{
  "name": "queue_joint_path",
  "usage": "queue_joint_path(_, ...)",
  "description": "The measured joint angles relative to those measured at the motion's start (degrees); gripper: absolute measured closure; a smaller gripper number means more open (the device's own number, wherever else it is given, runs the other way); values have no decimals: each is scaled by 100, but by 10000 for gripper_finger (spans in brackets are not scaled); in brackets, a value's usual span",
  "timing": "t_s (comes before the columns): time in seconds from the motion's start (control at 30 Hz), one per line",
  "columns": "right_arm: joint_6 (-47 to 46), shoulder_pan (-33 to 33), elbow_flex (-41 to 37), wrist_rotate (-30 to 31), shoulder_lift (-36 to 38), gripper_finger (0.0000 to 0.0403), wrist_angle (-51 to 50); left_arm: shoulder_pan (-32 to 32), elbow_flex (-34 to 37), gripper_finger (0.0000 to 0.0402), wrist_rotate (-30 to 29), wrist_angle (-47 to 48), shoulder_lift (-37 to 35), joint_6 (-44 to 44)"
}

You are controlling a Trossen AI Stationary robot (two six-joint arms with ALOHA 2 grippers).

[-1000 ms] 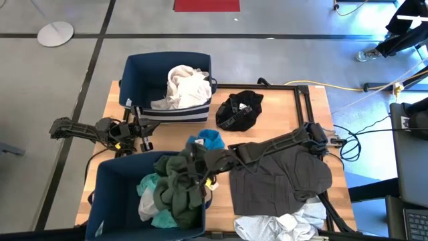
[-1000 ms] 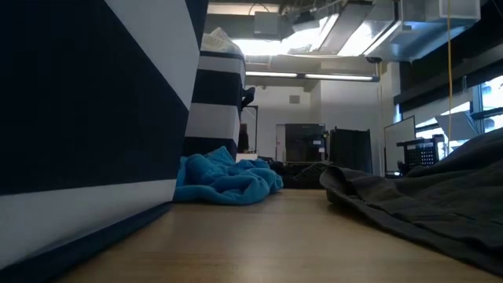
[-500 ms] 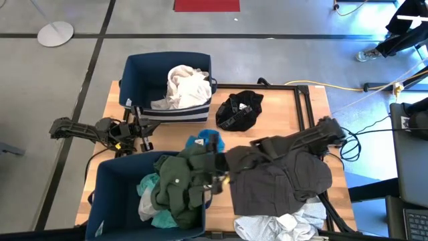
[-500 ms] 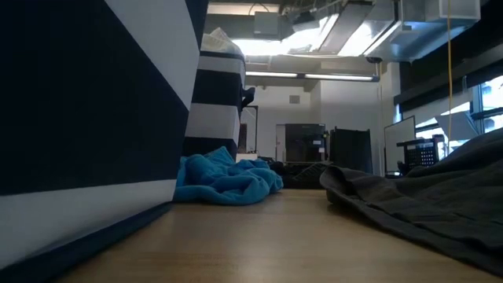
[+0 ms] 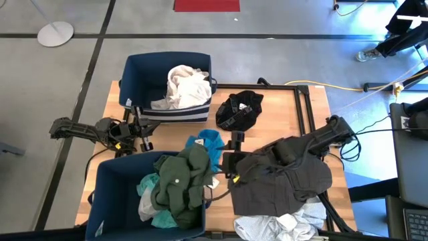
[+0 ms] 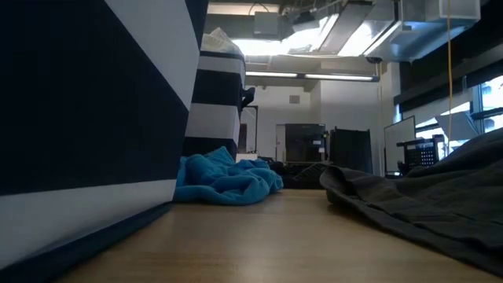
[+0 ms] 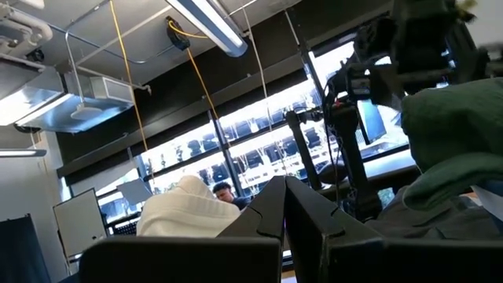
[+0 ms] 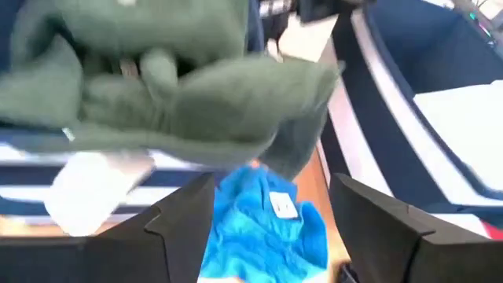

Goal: Sort clothes
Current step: Put the dark green polo shirt into the bottom blue laundry bin, then put the blue shorts into the bottom blue laundry bin

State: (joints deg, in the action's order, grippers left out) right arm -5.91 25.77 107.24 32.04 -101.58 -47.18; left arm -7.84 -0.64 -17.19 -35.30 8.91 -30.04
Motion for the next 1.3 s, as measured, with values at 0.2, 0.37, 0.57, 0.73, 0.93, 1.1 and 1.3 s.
queue_joint_path(0.2,252,-3,-7,-63,-385,167,584,1,0,402,0,-14,0,4)
queue_joint_path(0.37,1051,-1,-11,-206,-799,170,1801,2,0,402,0,-17,0,4)
queue_joint_path(0.57,1519,-155,-2,-893,-1154,171,2947,1,0,402,0,-12,0,4)
queue_joint_path(0.73,1361,-344,14,-1369,-1440,171,3115,0,0,402,0,-14,0,4)
queue_joint_path(0.93,1310,-303,-1,-1519,-1330,171,3076,1,0,402,1,-5,0,2)
queue_joint_path(1.1,1308,-47,-18,-1183,-794,171,2923,2,0,402,0,-1,0,2)
queue_joint_path(1.3,956,425,0,-233,-129,171,2055,2,0,402,0,3,0,2)
